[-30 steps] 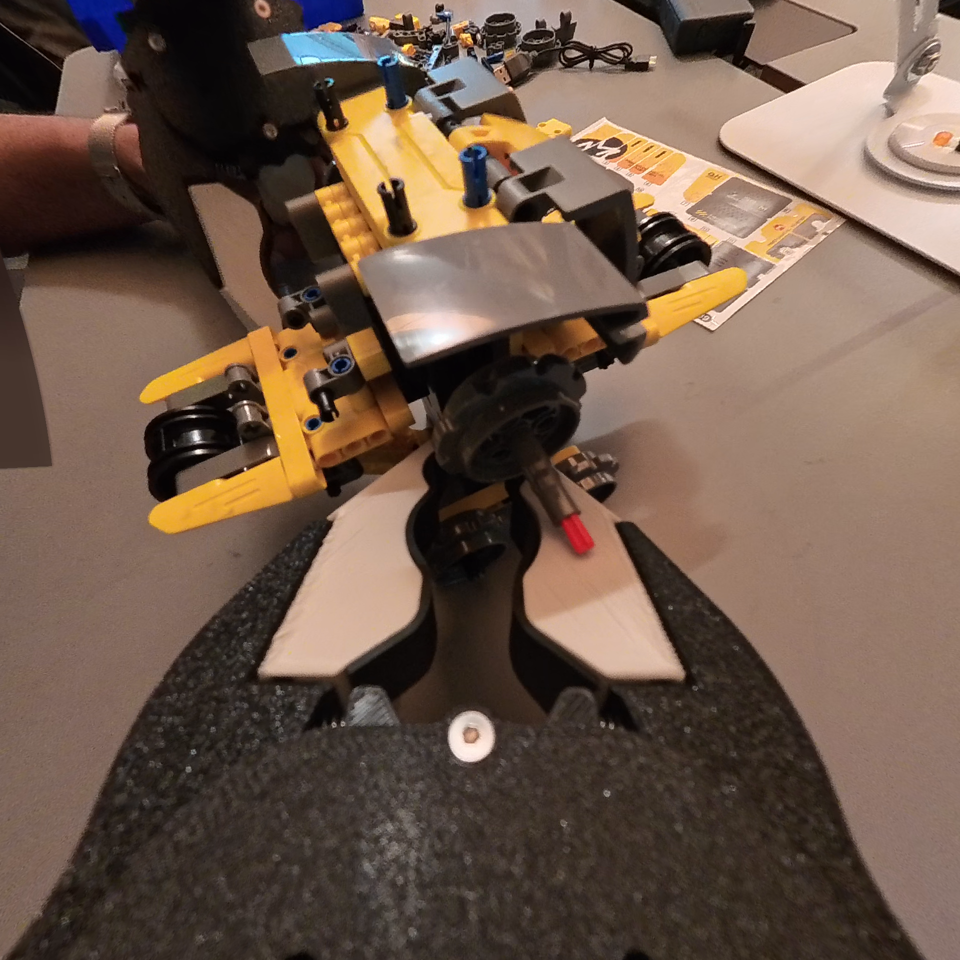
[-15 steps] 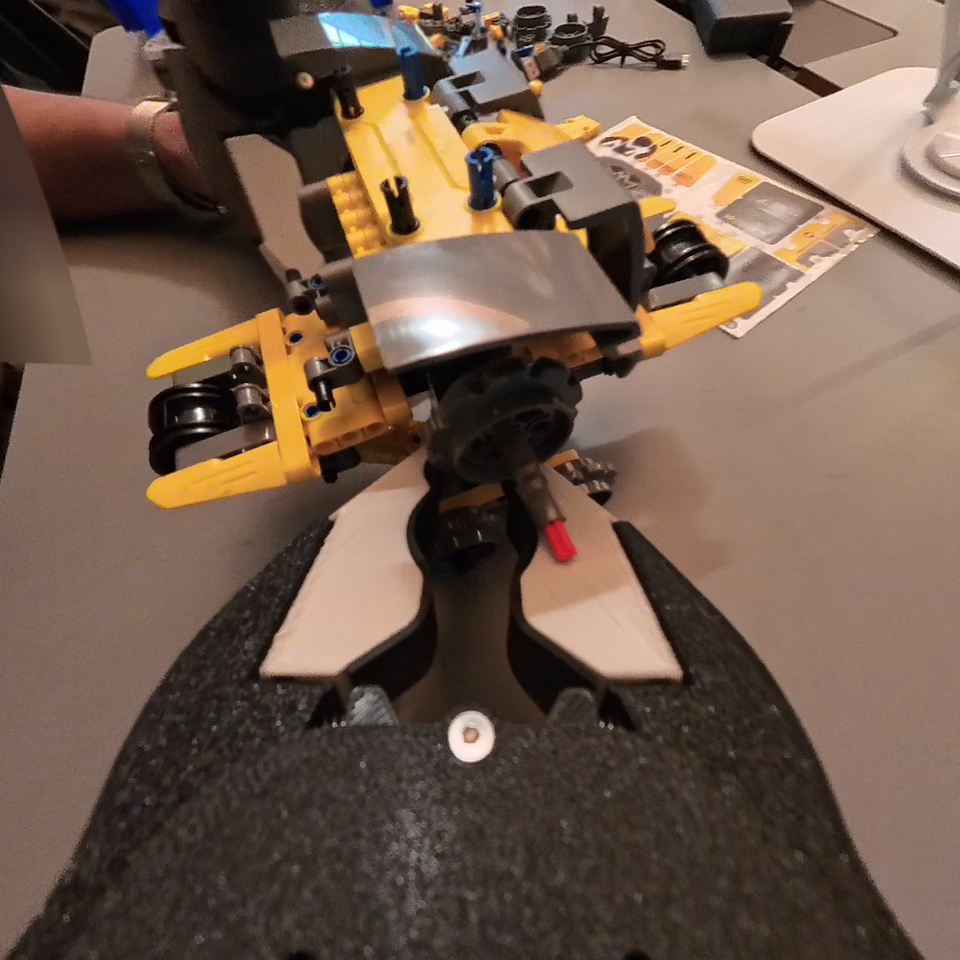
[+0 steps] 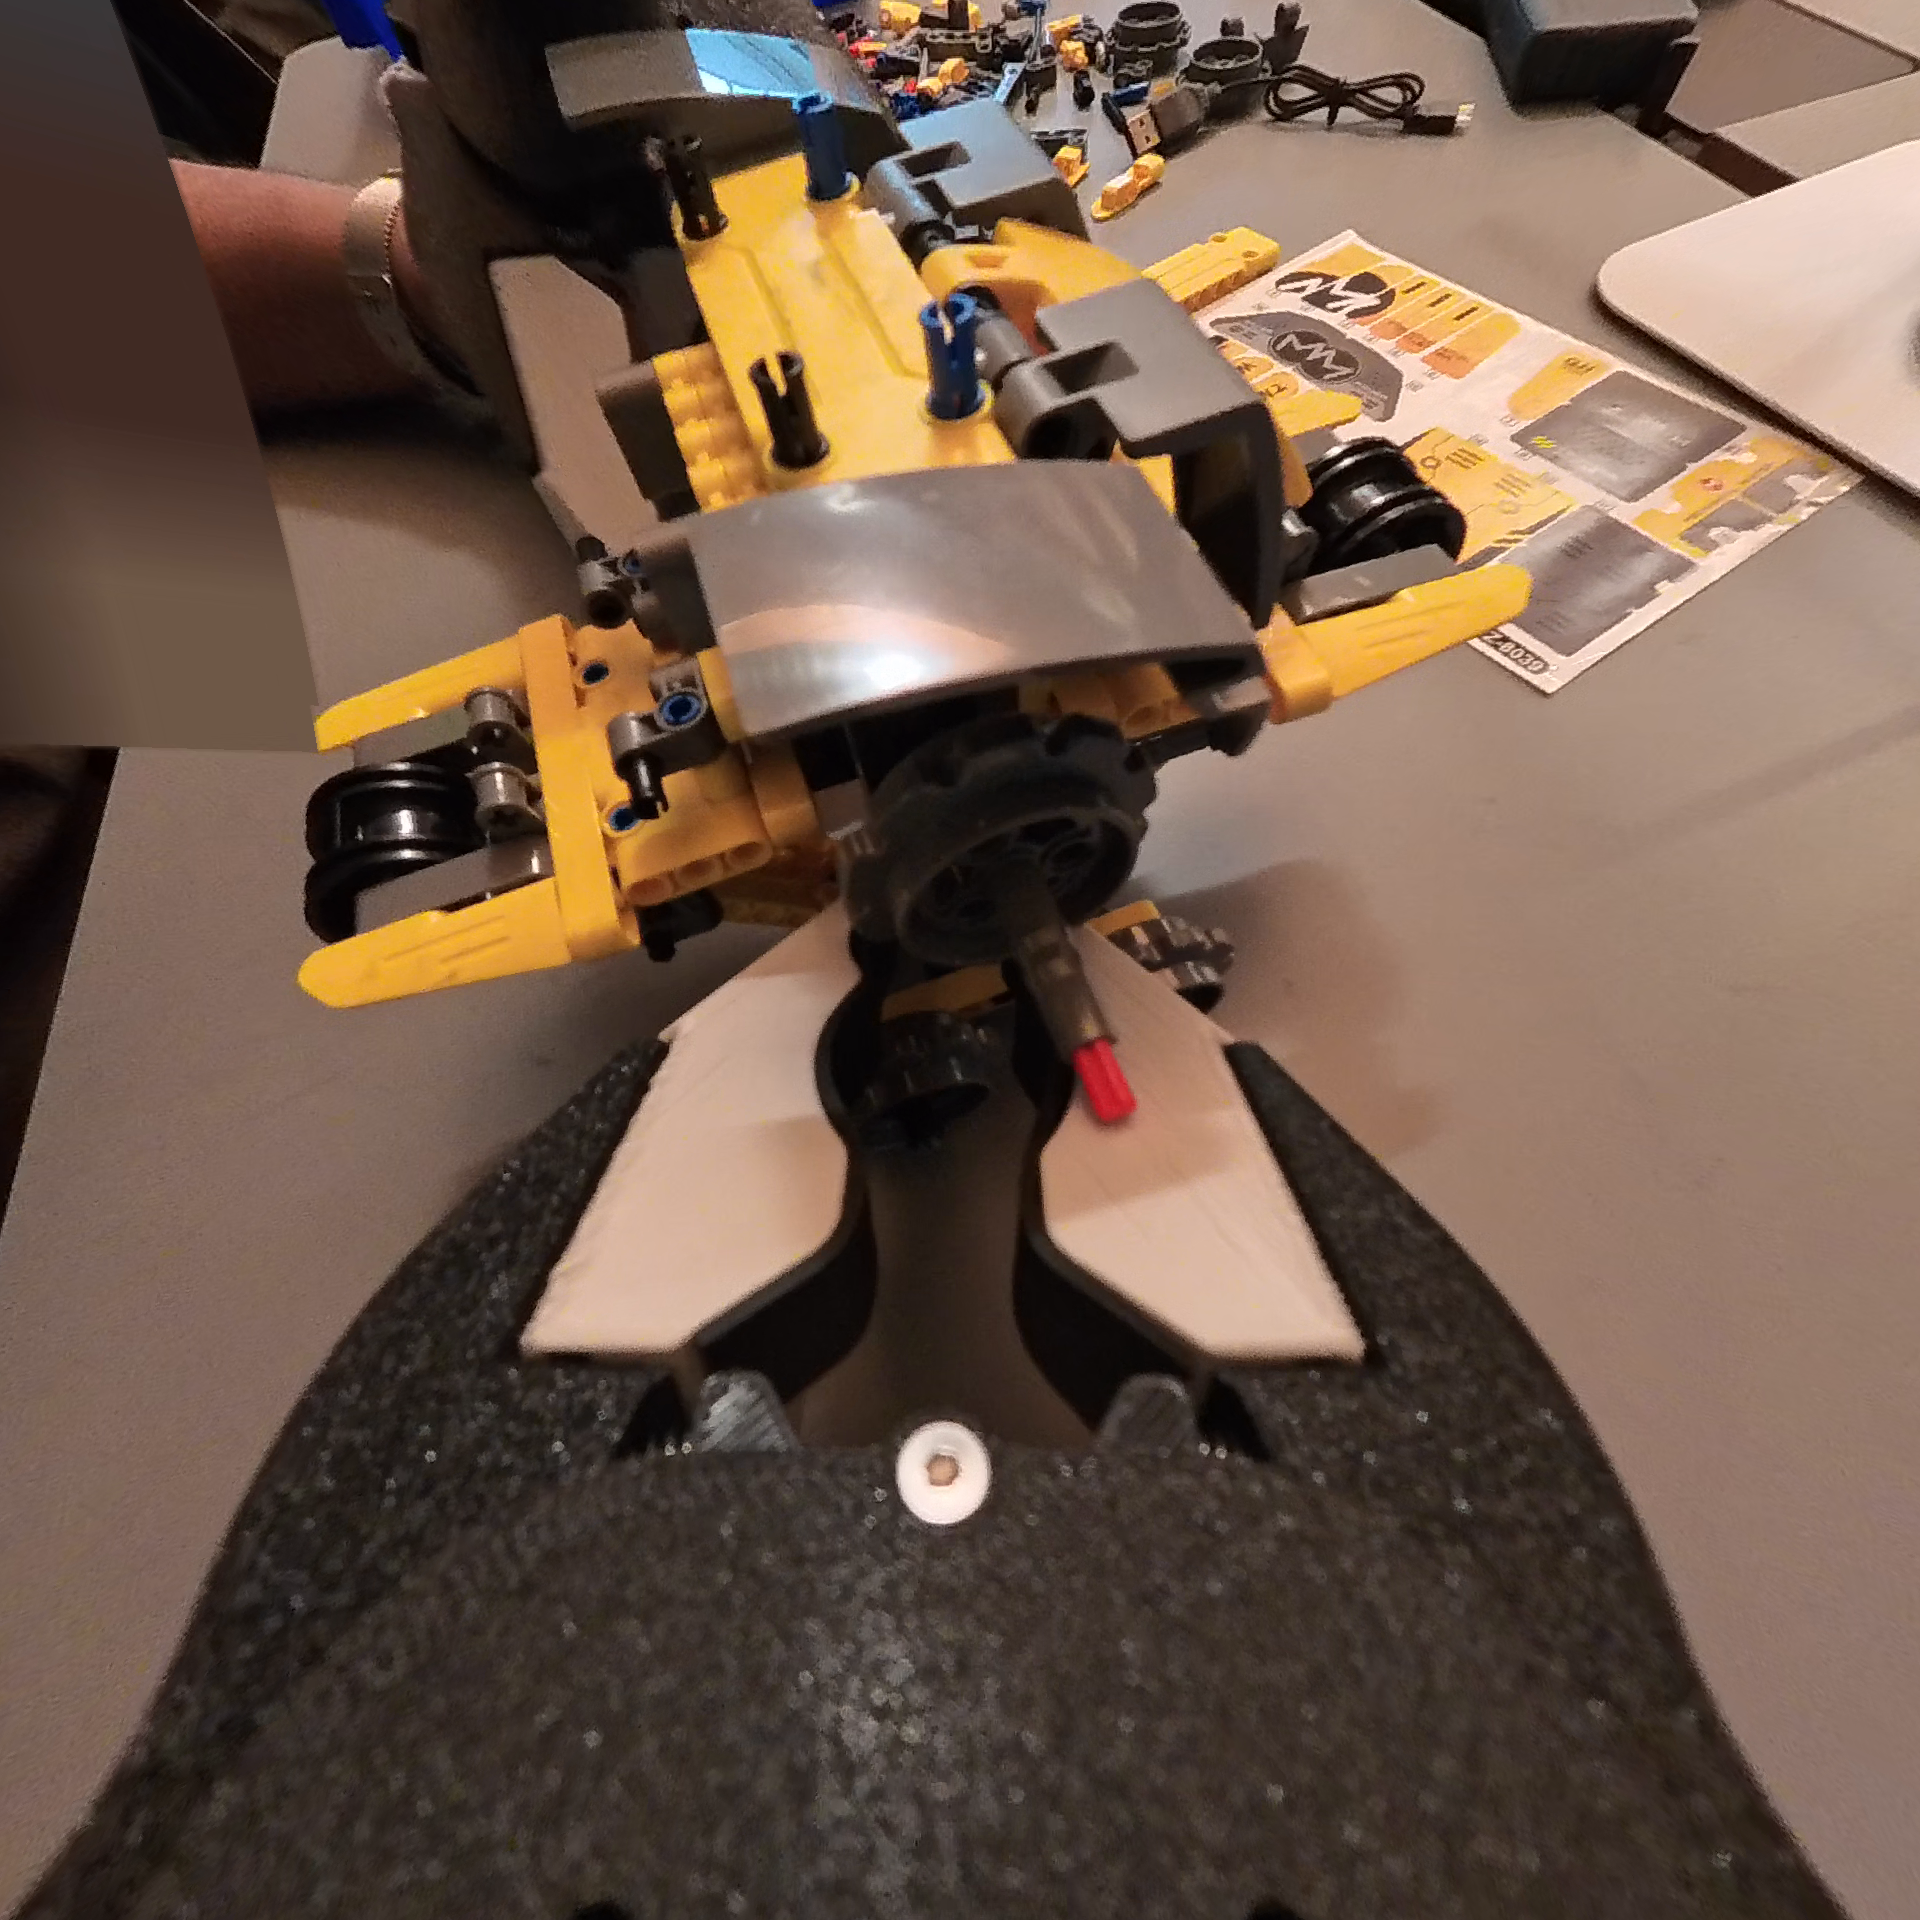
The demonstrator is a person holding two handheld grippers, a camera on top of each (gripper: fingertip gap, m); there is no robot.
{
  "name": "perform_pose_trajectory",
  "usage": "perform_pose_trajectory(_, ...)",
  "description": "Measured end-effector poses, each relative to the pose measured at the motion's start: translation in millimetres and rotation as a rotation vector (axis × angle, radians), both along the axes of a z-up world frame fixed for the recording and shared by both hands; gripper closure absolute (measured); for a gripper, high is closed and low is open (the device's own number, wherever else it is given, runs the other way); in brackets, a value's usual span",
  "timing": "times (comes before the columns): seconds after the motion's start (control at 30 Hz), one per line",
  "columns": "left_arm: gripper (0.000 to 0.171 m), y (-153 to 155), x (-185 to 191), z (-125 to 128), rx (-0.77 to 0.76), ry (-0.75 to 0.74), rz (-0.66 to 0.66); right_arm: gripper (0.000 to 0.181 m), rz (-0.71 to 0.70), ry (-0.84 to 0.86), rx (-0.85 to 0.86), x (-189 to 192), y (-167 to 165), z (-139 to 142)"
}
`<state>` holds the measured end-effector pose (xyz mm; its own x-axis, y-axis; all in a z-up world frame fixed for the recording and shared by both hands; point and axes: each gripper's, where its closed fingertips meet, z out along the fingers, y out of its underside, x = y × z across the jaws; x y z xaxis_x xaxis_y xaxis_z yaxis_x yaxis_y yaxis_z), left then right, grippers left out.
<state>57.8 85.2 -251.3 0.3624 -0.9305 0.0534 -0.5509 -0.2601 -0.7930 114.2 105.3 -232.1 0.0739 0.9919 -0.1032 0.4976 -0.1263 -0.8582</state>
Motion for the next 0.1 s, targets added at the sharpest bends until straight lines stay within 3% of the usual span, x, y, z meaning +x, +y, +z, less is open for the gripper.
perform_pose_trajectory(0.1,0.098,0.1,-1.1,-1.3,0.009,0.01,0.007,0.162,0.013,0.0,-0.001,-0.3,-2.4,0.0)
